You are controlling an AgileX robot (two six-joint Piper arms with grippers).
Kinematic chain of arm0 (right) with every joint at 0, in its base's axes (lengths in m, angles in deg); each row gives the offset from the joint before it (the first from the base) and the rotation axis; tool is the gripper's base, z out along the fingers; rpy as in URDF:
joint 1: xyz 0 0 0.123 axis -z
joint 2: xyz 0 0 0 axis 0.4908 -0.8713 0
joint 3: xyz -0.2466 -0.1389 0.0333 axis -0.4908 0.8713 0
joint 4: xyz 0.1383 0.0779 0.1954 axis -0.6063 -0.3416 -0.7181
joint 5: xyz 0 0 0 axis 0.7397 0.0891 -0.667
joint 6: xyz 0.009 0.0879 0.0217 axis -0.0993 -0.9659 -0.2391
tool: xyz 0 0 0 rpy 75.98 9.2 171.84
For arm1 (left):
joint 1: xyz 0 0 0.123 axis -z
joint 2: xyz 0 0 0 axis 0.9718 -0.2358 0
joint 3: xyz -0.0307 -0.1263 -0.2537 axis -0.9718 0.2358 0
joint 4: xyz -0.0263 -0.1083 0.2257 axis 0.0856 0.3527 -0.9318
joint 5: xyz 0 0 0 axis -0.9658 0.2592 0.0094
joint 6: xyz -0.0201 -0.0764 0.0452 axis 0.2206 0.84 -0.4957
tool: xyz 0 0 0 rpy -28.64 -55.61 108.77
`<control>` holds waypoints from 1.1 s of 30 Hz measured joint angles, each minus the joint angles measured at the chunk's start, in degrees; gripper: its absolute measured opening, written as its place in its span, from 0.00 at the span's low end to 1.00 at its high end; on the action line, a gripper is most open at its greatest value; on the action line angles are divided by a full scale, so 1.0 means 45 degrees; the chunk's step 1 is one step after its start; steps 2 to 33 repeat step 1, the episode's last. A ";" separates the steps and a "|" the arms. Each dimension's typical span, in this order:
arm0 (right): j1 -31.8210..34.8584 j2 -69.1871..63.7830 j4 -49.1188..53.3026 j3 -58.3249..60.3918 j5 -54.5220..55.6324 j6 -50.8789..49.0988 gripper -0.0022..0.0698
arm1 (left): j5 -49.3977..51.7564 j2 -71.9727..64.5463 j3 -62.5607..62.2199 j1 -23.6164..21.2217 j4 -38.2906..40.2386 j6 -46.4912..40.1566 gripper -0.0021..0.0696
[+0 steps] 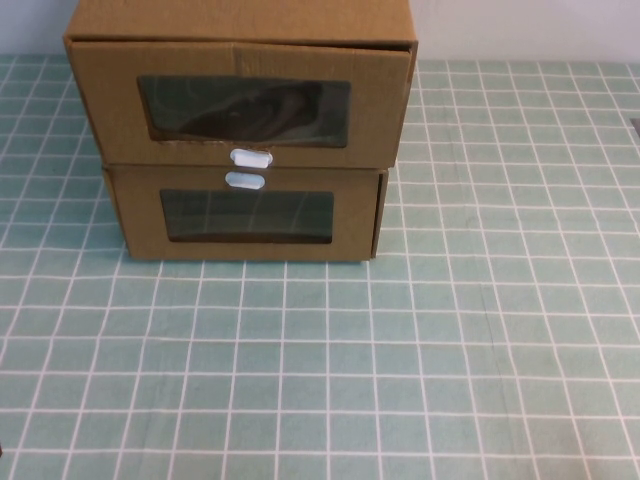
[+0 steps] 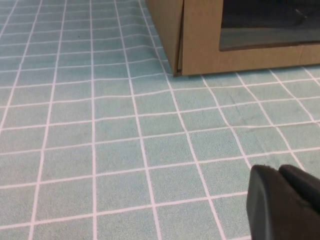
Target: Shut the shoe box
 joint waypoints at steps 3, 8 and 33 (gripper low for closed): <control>0.0000 0.0000 0.0000 0.0000 -0.0006 0.0000 0.01 | 0.0000 0.0000 0.0000 0.0000 0.0000 0.0000 0.02; 0.0000 0.0000 0.0000 0.0000 -0.0006 0.0000 0.01 | 0.0000 0.0000 0.0000 0.0000 0.0000 0.0000 0.02; 0.0000 0.0000 0.0000 0.0000 -0.0006 0.0000 0.01 | 0.0000 0.0000 0.0000 0.0000 0.0000 0.0000 0.02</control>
